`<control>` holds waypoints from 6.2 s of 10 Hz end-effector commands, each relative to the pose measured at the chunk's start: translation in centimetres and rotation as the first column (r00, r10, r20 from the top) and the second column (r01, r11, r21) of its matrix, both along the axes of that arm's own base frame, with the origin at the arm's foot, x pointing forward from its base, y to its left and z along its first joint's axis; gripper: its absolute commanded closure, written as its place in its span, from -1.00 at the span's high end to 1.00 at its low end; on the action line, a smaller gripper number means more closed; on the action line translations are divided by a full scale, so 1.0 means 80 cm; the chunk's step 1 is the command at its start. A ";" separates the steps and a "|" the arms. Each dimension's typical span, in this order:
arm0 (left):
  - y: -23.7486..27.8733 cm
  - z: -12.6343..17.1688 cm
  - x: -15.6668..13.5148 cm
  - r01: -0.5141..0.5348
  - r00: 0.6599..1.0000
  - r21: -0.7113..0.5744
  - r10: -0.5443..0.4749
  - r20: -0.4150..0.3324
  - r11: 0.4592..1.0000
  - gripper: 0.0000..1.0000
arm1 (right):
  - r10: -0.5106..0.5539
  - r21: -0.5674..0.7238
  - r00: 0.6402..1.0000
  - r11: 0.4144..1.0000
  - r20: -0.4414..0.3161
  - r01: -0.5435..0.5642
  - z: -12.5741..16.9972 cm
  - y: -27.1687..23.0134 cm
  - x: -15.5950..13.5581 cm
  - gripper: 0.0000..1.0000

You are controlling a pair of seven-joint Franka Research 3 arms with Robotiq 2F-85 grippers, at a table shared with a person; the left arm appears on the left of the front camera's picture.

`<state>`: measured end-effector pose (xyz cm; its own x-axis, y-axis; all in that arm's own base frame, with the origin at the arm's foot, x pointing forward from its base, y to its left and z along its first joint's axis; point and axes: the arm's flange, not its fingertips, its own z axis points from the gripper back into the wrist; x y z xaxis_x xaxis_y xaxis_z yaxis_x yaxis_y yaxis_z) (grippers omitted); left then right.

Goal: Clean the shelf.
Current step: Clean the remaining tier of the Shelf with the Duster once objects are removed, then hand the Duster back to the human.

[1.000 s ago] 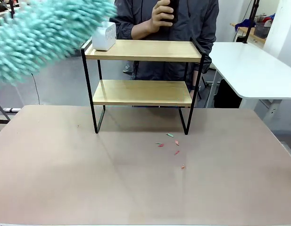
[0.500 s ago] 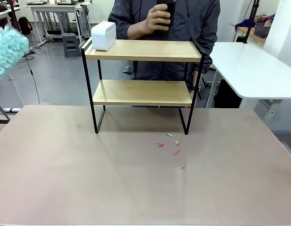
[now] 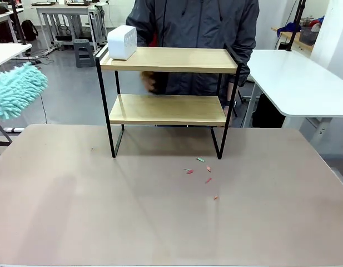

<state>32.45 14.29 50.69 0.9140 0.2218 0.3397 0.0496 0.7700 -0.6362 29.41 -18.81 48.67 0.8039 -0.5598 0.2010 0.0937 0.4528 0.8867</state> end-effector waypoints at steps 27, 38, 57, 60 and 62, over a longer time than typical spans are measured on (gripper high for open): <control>-0.340 0.112 -0.081 0.899 0.164 -0.412 -0.986 0.003 0.148 -0.75 | 0.785 -0.135 0.509 0.581 0.353 -0.803 0.186 0.338 0.121 1.00; -0.397 0.082 -0.037 0.868 0.214 -0.475 -0.972 0.095 0.145 -0.75 | 0.997 -0.010 0.011 0.011 0.072 -1.000 0.106 0.482 0.074 1.00; -0.376 0.085 -0.023 0.832 0.410 -0.430 -0.910 0.053 0.350 0.37 | 0.996 0.030 -0.002 -0.005 0.084 -1.000 0.100 0.475 0.076 -1.00; -0.284 0.111 0.000 0.695 0.691 -0.425 -0.702 0.173 0.579 1.00 | 0.994 0.036 0.045 0.042 0.099 -0.998 0.103 0.452 0.081 -1.00; -0.191 0.099 0.017 0.403 0.914 -0.546 -0.294 0.280 0.734 1.00 | 0.982 0.014 0.154 0.154 0.110 -0.988 0.124 0.406 0.076 -1.00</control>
